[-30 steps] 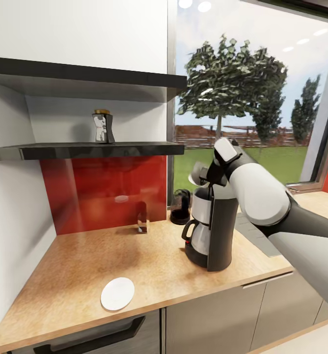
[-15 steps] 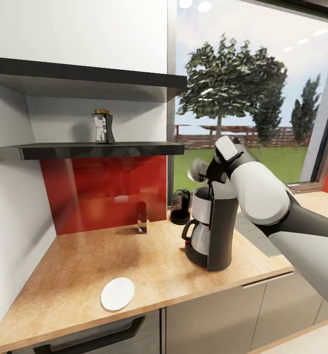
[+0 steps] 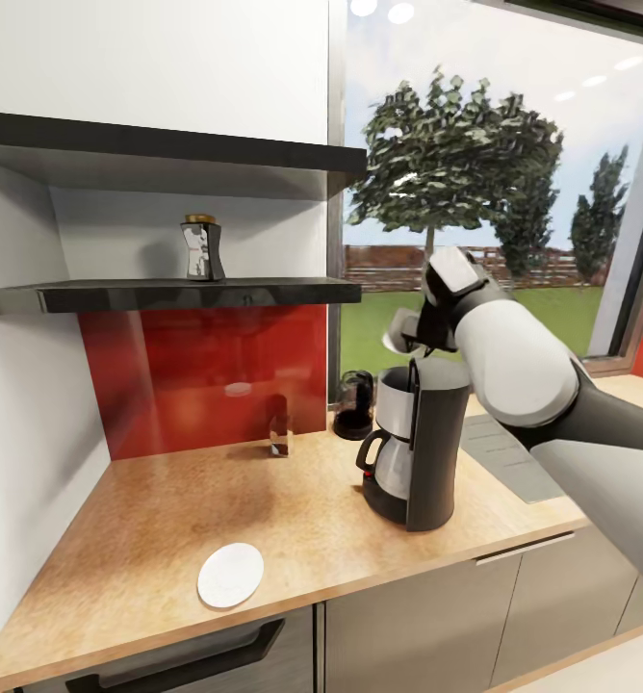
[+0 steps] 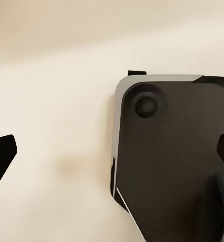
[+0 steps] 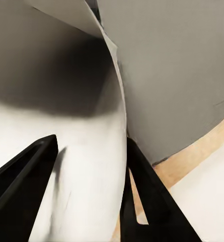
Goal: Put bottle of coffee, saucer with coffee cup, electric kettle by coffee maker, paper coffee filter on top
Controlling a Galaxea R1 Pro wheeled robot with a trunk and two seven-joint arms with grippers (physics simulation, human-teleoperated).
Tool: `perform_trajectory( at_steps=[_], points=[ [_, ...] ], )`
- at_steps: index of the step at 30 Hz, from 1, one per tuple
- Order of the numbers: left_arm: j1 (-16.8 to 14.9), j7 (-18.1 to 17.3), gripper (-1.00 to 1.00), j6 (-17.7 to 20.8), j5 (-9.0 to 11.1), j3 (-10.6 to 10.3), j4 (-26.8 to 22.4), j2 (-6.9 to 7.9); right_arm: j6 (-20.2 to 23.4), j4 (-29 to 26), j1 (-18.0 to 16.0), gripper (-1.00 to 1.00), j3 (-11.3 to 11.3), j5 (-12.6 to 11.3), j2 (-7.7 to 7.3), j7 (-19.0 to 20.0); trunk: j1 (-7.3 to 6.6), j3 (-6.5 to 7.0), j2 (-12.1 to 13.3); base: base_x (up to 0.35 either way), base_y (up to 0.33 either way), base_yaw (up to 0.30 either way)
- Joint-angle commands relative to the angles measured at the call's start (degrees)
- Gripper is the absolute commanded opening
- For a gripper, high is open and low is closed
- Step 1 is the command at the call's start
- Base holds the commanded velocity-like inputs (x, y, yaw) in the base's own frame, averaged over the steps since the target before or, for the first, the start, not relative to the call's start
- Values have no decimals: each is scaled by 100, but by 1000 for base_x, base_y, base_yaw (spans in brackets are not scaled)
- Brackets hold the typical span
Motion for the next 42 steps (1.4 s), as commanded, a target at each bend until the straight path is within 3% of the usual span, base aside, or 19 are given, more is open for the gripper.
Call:
perform_trajectory(
  at_steps=[1, 2, 6, 8, 10, 16, 42],
  points=[
    [2, 5, 100, -14, 5, 18, -1, -1, 19, -8, -19, -100, 9, -338, 2, -245, 2, -2, -3, 0, 0, 0],
    [2, 5, 100, -17, 5, 18, 1, -1, 19, 4, -57, -100, 11, -900, 2, -605, 2, -2, -3, 0, 0, 0],
    [2, 5, 100, -17, 5, 18, 2, -1, 19, -4, -85, -100, 15, -1878, 2, -1538, 2, -2, -3, 0, 0, 0],
    [2, 5, 100, -18, 5, 18, 2, -1, 19, -16, -92, -100, 15, -2322, 2, -1953, 2, -2, -3, 0, 0, 0],
    [2, 4, 100, -19, 5, 18, 2, -1, 19, -18, -93, -100, 15, -2461, 2, -2032, 2, -2, -3, 0, 0, 0],
    [2, -3, 100, -19, 5, 18, 2, 6, 19, -20, -94, -100, 17, -2554, 2, -2084, 2, -2, -3, 0, 0, 0],
    [2, 6, 100, 6, 5, 18, -24, 51, -8, -9, -27, -100, 24, -2523, 2, -2148, 2, -2, -3, 99, 0, 0]
  ],
)
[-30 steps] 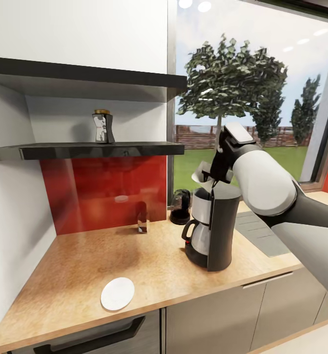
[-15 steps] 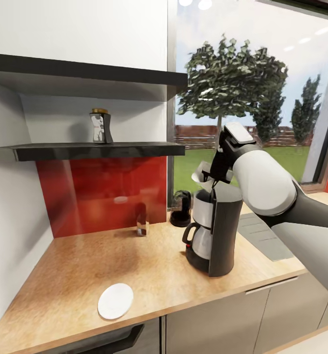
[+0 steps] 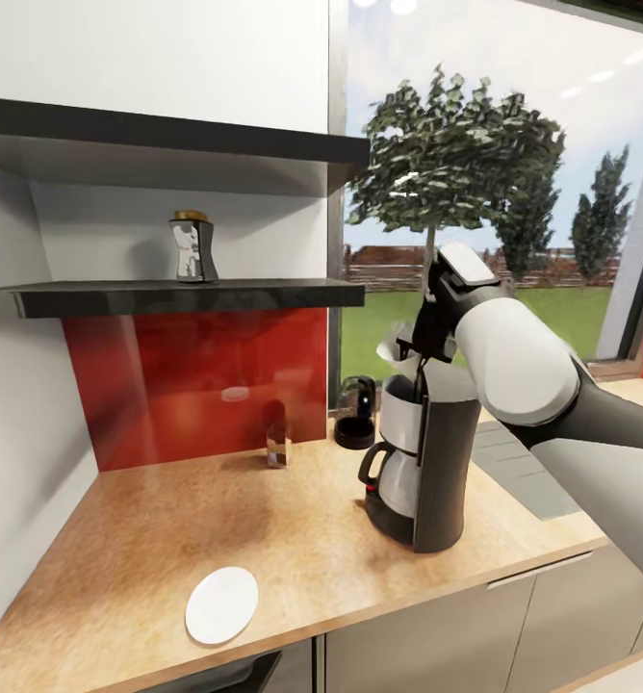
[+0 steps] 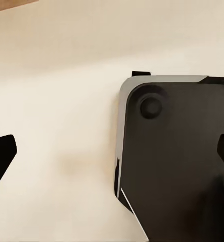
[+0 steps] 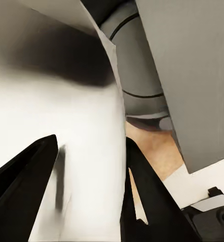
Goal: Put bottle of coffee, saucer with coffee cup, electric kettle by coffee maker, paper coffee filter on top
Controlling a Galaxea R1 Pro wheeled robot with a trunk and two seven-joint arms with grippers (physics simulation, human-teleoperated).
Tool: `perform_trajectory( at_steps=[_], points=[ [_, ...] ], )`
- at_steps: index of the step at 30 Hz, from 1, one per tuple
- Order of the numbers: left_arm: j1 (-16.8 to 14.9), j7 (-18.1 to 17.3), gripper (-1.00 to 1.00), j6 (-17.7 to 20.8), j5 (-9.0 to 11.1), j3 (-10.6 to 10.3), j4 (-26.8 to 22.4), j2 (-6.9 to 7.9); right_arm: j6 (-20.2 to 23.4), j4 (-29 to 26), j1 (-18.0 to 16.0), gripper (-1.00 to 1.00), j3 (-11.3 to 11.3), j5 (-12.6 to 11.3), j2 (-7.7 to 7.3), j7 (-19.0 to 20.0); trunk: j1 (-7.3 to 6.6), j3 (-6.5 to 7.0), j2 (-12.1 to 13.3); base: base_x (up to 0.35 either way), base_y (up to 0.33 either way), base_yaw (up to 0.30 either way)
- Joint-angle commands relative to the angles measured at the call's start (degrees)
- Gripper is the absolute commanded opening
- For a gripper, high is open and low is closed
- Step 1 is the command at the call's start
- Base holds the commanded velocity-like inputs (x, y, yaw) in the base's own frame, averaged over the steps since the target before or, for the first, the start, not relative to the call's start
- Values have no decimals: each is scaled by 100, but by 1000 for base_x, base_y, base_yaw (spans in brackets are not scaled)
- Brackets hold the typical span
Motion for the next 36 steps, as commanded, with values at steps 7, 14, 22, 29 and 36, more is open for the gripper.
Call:
perform_trajectory(
  at_steps=[7, 14, 22, 29, 36],
  points=[
    [1, 4, 100, -13, -3, 18, -2, 8, 54, -63, 116, -100, 11, -53, 2, -230, 3, -2, -1, 0, 0, 0],
    [1, -3, 100, -10, -3, 18, -2, 26, 54, -40, 190, -100, 16, -60, 2, -140, 3, -2, -1, 0, 0, 0],
    [1, -4, 100, -21, -3, 18, -2, 43, 54, -32, 191, -100, 17, -61, 2, 105, 3, -2, -1, 0, 1, 0],
    [1, -4, 100, -12, -3, 18, -2, 44, 59, -32, 191, -100, 17, -40, 2, 108, 3, -2, -1, 0, 28, 0],
    [1, -16, 100, -17, -3, 18, -2, 44, 63, -32, 191, -100, 17, -27, 2, 108, 3, -2, -1, 0, 0, 0]
  ],
)
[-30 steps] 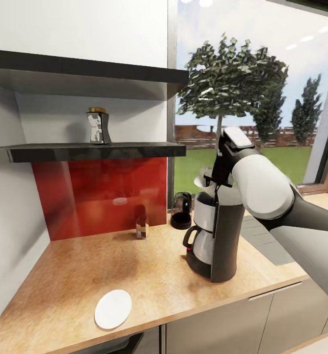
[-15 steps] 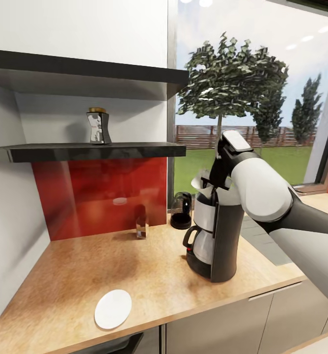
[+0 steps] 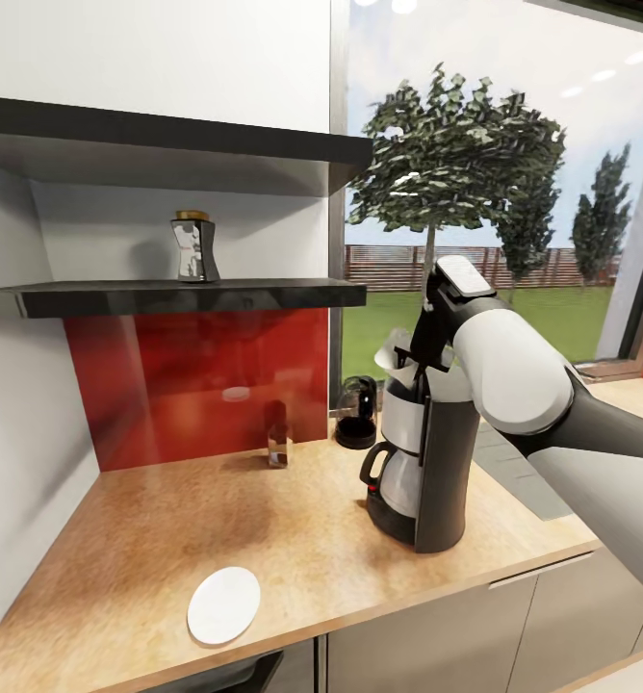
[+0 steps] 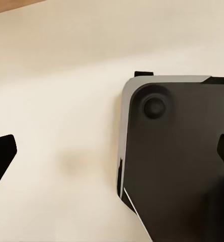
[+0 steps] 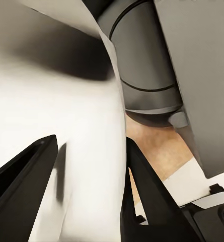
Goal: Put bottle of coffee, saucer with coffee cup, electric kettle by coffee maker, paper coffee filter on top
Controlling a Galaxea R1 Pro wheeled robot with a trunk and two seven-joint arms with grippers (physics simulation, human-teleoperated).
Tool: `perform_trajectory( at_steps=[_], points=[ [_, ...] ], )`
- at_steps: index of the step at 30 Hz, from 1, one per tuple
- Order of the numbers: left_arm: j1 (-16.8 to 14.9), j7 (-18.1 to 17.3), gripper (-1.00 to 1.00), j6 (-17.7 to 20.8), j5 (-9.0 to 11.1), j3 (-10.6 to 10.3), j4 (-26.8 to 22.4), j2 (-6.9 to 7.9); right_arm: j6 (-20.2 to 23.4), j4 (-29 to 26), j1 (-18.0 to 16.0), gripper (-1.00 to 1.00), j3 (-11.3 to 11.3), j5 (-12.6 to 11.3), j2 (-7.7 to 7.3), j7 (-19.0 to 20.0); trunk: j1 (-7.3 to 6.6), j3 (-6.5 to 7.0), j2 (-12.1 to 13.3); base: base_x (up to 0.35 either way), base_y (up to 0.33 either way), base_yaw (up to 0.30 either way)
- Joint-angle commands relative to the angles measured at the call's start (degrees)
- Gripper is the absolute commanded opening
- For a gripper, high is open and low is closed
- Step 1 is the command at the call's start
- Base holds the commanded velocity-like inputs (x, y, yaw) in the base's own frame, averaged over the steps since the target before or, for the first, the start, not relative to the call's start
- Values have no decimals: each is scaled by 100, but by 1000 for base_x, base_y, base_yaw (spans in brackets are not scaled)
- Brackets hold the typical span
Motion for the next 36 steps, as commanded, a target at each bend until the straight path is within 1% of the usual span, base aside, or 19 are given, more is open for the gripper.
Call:
perform_trajectory(
  at_steps=[1, 7, 17, 18, 36],
  points=[
    [2, 9, 100, -13, 5, 18, -2, -1, 52, -13, 2, -100, 9, -60, 2, -57, 2, -2, -3, 26, 0, 0],
    [2, 25, 100, -17, 5, 18, -2, -7, 52, -13, 2, -100, 9, -52, 2, -60, 2, -2, -3, 154, 0, 0],
    [2, 27, 100, -11, 8, 18, -2, -2, 52, -13, 2, -100, 9, -54, 2, -59, 2, -2, -3, 12, 0, 0],
    [2, 27, 100, -10, 10, 18, -2, -1, 52, -13, 2, 100, 9, -52, 2, -58, 2, -2, -3, 0, 0, 0],
    [10, 24, 100, -10, 13, 18, -2, 8, 52, -4, 2, 100, 9, -51, 2, -59, 2, -2, -3, 0, 0, 0]
  ],
)
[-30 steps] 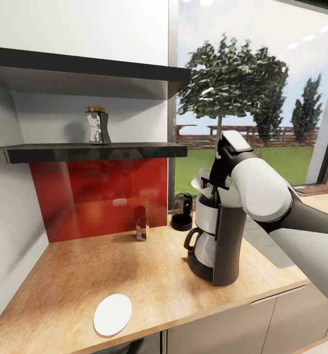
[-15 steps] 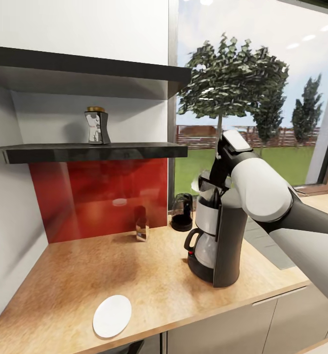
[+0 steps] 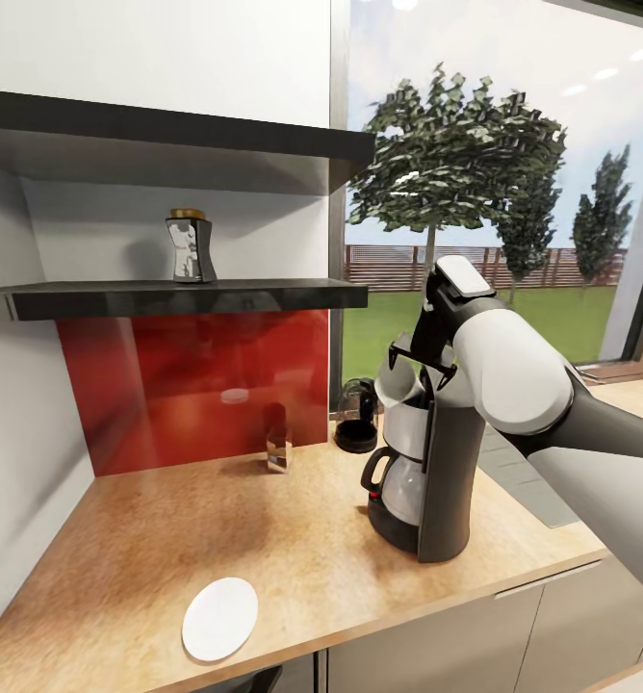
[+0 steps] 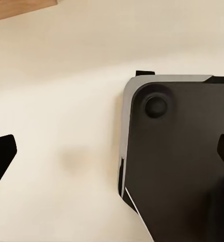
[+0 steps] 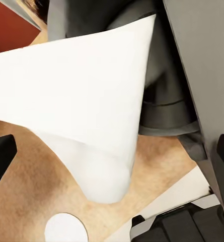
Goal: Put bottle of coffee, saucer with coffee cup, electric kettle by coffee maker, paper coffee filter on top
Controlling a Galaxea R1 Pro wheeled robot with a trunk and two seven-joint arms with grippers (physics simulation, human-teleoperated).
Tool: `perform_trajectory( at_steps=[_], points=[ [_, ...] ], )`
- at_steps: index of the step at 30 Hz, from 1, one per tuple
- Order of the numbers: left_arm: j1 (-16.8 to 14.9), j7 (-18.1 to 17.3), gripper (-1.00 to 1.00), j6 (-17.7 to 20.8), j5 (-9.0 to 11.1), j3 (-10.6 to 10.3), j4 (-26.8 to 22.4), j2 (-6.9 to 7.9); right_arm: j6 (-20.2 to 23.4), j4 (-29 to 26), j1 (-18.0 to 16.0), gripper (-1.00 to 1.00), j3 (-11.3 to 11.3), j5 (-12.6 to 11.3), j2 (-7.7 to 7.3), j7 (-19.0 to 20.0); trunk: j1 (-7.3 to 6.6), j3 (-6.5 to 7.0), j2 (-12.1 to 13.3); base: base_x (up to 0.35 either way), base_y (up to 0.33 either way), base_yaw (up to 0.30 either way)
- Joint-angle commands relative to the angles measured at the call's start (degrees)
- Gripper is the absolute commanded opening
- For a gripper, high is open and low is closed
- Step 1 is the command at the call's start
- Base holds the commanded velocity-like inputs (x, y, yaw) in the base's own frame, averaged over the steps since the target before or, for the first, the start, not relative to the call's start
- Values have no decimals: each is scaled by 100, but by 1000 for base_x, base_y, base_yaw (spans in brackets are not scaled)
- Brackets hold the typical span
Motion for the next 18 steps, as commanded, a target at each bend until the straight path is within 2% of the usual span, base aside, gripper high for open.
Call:
perform_trajectory(
  at_steps=[1, 18],
  points=[
    [3, 5, 100, -11, 5, 18, -4, -1, 54, -13, 2, 100, 8, -60, 2, -55, 2, -2, -3, 0, 0, 0],
    [3, -19, 100, -19, 5, 18, -2, -1, 54, -30, 2, 100, 17, -52, 2, -63, 2, -2, -3, 26, 0, 0]
  ],
)
